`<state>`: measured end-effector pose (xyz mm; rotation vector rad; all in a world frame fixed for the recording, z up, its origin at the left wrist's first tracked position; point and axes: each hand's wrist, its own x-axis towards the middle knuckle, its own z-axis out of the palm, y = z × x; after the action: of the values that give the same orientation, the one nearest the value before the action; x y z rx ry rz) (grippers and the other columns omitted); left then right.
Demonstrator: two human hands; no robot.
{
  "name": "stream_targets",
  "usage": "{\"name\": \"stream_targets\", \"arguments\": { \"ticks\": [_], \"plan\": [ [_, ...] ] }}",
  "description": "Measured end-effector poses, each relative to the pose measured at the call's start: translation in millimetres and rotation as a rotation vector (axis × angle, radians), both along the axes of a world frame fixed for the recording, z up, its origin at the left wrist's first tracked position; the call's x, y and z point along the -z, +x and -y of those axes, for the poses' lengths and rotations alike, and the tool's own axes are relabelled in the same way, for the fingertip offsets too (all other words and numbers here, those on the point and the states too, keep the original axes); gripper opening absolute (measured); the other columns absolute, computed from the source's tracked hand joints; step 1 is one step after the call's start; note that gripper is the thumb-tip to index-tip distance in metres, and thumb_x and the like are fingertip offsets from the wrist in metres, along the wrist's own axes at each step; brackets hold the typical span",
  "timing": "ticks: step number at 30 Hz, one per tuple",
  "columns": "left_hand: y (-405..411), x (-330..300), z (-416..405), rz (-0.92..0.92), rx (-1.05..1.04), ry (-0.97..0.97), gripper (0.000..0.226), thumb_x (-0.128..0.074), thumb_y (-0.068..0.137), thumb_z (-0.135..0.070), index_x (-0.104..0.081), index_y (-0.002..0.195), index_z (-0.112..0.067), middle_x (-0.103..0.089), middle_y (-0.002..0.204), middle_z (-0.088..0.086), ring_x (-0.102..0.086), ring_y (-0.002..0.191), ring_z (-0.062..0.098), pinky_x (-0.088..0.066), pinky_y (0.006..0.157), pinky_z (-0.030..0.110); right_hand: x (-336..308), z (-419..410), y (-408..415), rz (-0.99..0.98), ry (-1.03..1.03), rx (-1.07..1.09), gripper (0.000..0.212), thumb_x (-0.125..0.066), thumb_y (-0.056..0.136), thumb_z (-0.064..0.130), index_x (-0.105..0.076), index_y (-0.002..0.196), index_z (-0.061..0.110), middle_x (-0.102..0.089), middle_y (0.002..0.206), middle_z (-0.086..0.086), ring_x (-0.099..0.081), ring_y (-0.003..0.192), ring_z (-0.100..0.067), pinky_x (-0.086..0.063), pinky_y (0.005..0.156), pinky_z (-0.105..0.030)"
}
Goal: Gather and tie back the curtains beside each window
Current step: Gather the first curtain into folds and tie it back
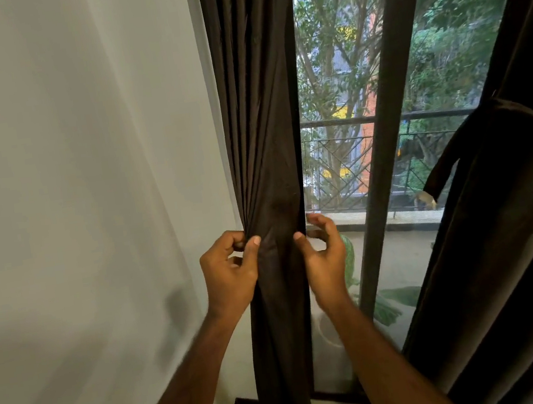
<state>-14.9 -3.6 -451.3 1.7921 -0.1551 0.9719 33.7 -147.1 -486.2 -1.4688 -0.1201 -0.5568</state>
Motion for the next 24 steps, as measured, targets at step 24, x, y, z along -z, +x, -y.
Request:
{"name": "stream_targets", "arguments": {
  "ticks": [24],
  "plan": [
    [2, 3, 4, -0.008, 0.003, 0.026, 0.015, -0.065, 0.095, -0.003, -0.066, 0.081, -0.008, -0.066, 0.074, 0.001, -0.065, 0.073, 0.013, -0.052, 0.060, 0.016, 15, -36, -45, 0.359, -0.319, 0.041, 0.021, -0.068, 0.092, 0.000, -0.078, 0.108, 0.008, -0.071, 0.098, -0.001, -0.069, 0.090, -0.008, -0.058, 0.079, -0.025]
  ]
}}
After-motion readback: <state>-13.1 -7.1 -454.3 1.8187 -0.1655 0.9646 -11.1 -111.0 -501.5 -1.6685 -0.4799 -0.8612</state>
